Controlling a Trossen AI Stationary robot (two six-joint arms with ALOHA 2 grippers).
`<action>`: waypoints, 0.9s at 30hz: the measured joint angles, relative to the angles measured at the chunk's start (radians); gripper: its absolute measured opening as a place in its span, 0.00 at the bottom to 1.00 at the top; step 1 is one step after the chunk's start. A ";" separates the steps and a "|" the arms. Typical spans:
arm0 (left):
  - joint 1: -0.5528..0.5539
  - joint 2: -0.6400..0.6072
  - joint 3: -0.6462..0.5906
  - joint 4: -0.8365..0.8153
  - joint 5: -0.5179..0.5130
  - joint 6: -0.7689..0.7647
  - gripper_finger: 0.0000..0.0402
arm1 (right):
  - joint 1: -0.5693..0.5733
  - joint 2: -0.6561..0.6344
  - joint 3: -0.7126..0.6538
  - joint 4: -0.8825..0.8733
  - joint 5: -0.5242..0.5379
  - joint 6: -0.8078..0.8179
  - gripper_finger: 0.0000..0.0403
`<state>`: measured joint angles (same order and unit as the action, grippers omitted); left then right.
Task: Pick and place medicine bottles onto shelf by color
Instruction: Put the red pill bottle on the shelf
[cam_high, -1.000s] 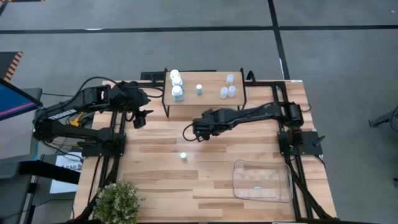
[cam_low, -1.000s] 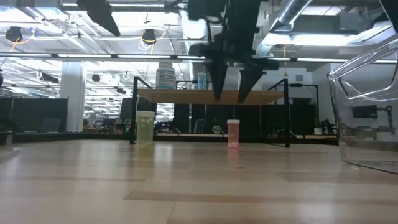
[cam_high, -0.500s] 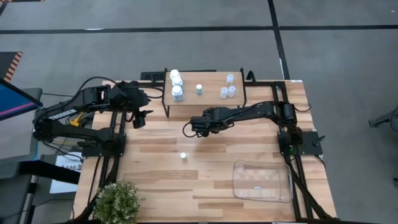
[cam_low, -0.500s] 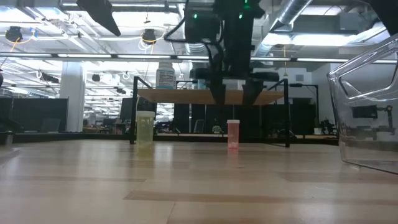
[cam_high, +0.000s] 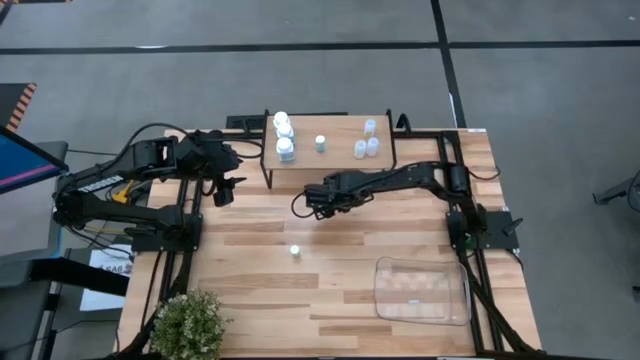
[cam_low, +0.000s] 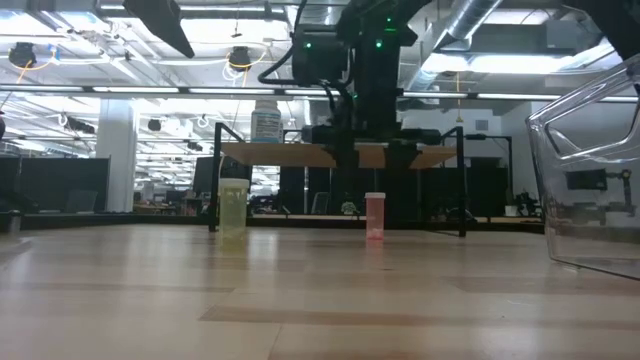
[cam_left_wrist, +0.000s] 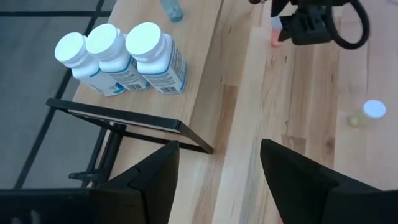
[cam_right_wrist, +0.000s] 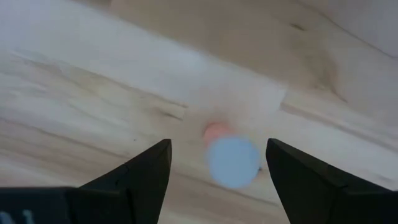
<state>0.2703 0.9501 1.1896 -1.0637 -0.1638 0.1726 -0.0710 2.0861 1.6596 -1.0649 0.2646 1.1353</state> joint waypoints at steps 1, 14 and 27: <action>0.000 0.000 0.000 0.000 0.000 0.000 0.53 | -0.004 0.000 0.000 0.000 0.000 -0.007 0.71; 0.000 0.000 0.000 0.000 0.000 0.000 0.53 | -0.027 0.000 0.000 0.000 -0.082 -0.131 0.71; 0.000 0.000 0.000 0.000 0.000 0.000 0.53 | -0.037 0.000 0.000 -0.004 -0.098 -0.150 0.63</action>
<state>0.2703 0.9501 1.1896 -1.0637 -0.1638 0.1726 -0.1078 2.0861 1.6600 -1.0687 0.1663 0.9855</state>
